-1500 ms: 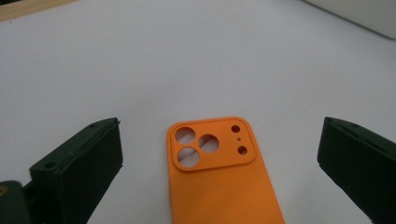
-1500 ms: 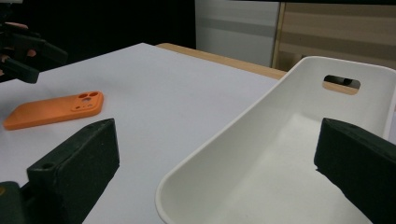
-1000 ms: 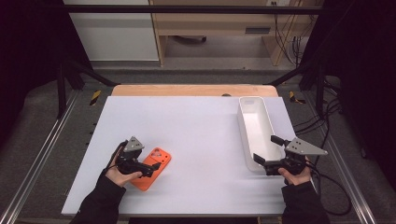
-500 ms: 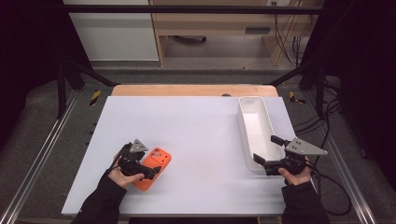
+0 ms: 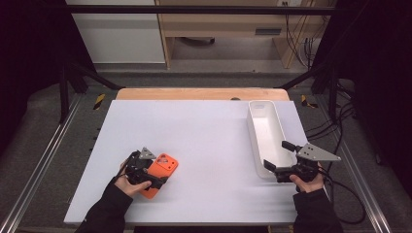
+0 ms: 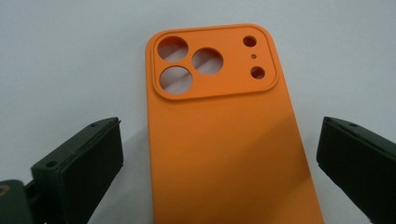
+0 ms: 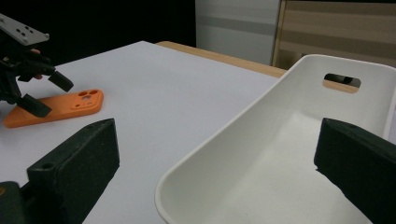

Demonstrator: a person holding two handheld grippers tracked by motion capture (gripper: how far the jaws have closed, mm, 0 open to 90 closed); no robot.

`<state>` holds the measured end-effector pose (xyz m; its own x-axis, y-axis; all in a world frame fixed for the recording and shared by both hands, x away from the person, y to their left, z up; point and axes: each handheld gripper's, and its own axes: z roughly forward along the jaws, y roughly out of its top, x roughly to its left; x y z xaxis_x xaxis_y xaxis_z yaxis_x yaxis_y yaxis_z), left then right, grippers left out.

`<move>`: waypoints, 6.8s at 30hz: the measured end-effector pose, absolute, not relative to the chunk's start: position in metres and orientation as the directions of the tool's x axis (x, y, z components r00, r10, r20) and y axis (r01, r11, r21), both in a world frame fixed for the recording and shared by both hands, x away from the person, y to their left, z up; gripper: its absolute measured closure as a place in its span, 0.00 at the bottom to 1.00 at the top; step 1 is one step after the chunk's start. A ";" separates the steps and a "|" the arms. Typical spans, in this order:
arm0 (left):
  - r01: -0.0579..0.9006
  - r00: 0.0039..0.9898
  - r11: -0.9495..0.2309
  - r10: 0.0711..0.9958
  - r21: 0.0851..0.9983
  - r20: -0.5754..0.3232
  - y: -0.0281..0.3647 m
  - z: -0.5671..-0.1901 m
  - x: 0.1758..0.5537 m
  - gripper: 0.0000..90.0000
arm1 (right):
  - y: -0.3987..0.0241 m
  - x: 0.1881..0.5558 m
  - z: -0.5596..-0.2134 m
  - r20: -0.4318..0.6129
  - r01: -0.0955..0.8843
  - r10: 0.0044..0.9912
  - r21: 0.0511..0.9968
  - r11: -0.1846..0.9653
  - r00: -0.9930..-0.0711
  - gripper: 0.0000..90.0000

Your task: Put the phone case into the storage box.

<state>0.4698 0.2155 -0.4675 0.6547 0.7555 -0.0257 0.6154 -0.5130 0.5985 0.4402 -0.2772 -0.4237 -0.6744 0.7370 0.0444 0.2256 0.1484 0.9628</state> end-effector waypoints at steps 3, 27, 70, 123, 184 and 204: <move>0.621 0.653 -0.519 0.757 0.587 -0.021 0.215 -0.468 0.470 0.00 | -0.277 0.440 -0.424 0.045 0.226 0.737 0.963 0.149 -0.675 0.01; 0.645 0.659 -0.571 0.752 0.508 0.009 0.207 -0.470 0.471 0.07 | -0.277 0.441 -0.424 0.047 0.232 0.735 0.961 0.152 -0.676 0.01; 0.640 0.663 -0.575 0.749 0.510 0.012 0.208 -0.452 0.471 0.15 | -0.277 0.441 -0.424 0.046 0.229 0.732 0.962 0.151 -0.679 0.01; 0.446 0.750 -0.550 0.660 0.706 0.040 0.196 -0.404 0.442 0.15 | -0.271 0.439 -0.420 0.020 0.210 0.706 0.961 0.183 -0.708 0.01; 0.233 0.890 -0.695 0.434 0.680 0.139 0.141 -0.395 0.444 0.15 | -0.239 0.435 -0.413 -0.057 0.163 0.612 0.941 0.297 -0.789 0.01; 0.174 0.916 -0.712 0.371 0.680 0.154 0.124 -0.389 0.453 0.15 | -0.221 0.434 -0.410 -0.100 0.134 0.561 0.923 0.360 -0.821 0.01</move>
<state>0.4534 0.1244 -0.3889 0.9159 0.3709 0.1535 0.1743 -0.7119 0.6803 0.4339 -0.2210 -0.4102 -0.8214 0.5615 -0.0999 0.1338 0.3599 0.9234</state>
